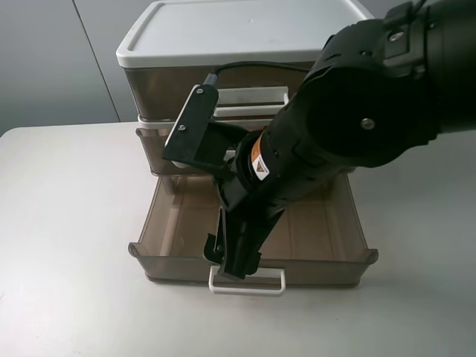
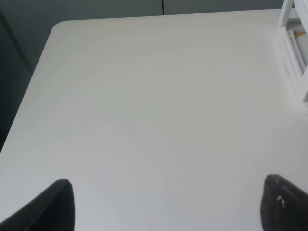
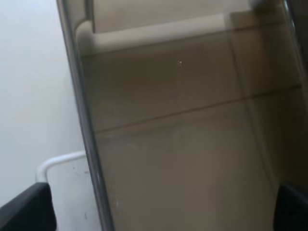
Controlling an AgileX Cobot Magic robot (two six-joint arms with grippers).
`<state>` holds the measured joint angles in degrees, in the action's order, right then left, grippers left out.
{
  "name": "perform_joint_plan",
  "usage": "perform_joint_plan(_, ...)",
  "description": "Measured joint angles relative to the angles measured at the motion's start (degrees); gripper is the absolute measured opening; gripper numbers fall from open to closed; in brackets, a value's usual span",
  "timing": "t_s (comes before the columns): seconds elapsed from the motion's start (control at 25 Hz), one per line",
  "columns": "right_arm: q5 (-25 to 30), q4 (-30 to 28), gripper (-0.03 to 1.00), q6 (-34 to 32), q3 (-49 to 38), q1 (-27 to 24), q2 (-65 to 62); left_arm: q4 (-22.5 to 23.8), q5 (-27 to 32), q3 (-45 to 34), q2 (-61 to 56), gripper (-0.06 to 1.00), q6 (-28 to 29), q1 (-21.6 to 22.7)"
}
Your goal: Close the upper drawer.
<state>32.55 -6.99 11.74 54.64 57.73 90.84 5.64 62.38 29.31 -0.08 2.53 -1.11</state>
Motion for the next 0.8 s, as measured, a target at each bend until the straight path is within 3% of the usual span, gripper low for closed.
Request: perform_joint_plan(0.8,-1.3,-2.9,0.69,-1.3,0.0,-3.2,1.8,0.0,0.0,0.0,0.0,0.74,0.0,0.0)
